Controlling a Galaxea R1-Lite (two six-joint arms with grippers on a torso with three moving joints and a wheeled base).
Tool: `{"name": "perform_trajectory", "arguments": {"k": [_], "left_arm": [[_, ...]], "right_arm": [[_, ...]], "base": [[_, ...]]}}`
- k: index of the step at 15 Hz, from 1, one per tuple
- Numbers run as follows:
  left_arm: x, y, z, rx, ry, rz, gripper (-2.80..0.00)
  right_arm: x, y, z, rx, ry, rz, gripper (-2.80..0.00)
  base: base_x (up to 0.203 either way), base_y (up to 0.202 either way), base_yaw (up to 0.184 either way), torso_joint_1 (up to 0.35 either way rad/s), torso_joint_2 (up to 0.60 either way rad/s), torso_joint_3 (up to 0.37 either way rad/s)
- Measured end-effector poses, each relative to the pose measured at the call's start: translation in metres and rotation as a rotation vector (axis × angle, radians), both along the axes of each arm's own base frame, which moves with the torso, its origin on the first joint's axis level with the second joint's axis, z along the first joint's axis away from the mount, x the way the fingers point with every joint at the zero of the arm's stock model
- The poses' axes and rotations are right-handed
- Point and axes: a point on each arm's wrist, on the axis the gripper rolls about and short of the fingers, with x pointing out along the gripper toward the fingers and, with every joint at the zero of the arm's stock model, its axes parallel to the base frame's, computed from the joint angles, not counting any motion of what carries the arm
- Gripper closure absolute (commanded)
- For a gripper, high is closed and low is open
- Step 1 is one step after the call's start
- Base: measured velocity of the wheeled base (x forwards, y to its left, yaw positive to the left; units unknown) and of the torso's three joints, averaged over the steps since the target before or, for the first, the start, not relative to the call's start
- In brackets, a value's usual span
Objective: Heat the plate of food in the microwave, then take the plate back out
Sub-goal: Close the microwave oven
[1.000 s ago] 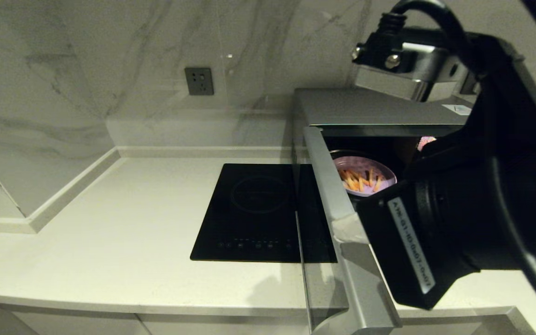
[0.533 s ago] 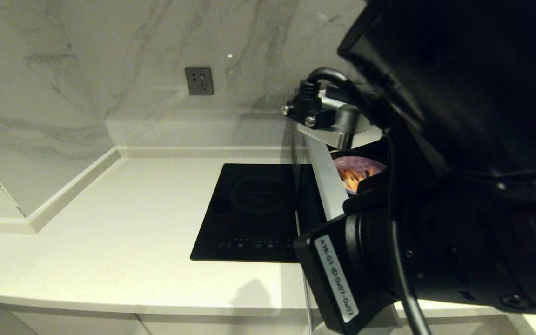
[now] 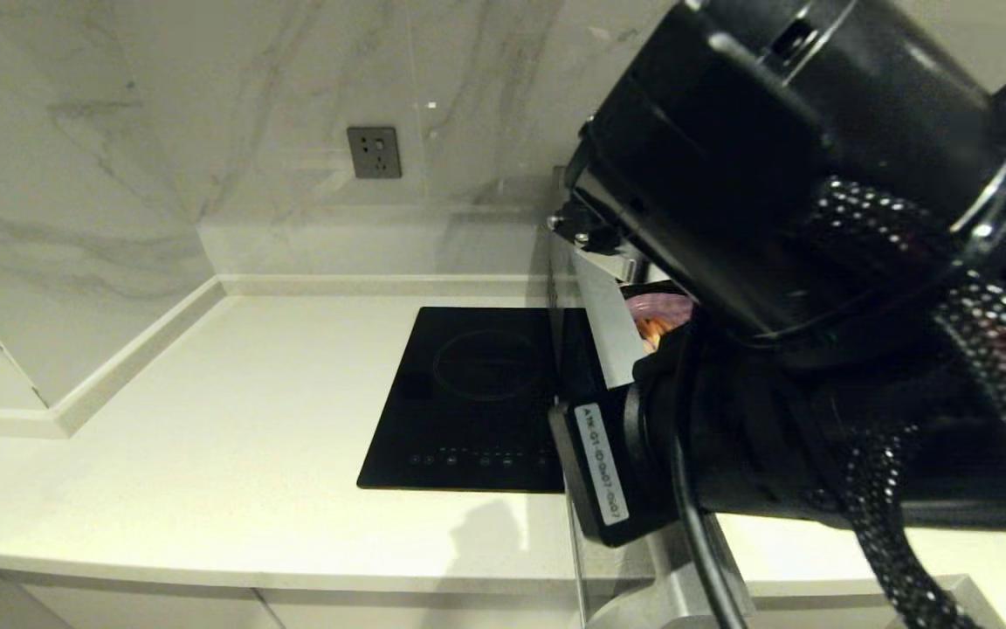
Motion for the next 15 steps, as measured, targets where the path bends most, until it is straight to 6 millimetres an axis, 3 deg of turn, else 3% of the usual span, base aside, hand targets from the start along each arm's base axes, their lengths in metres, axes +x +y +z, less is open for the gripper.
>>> {"name": "perform_trajectory", "arguments": {"k": [10, 15], "left_arm": [[0.0, 0.0, 0.0, 0.001, 0.0, 0.0, 0.0], [0.0, 0.0, 0.0, 0.001, 0.001, 0.0, 0.0]], "right_arm": [[0.022, -0.032, -0.011, 0.009, 0.045, -0.223, 0.0], [0.028, -0.092, -0.012, 0.021, 0.04, -0.378, 0.0]], "base": [[0.0, 0.0, 0.0, 0.0, 0.0, 0.0], [0.0, 0.0, 0.0, 0.0, 0.0, 0.0]]}}
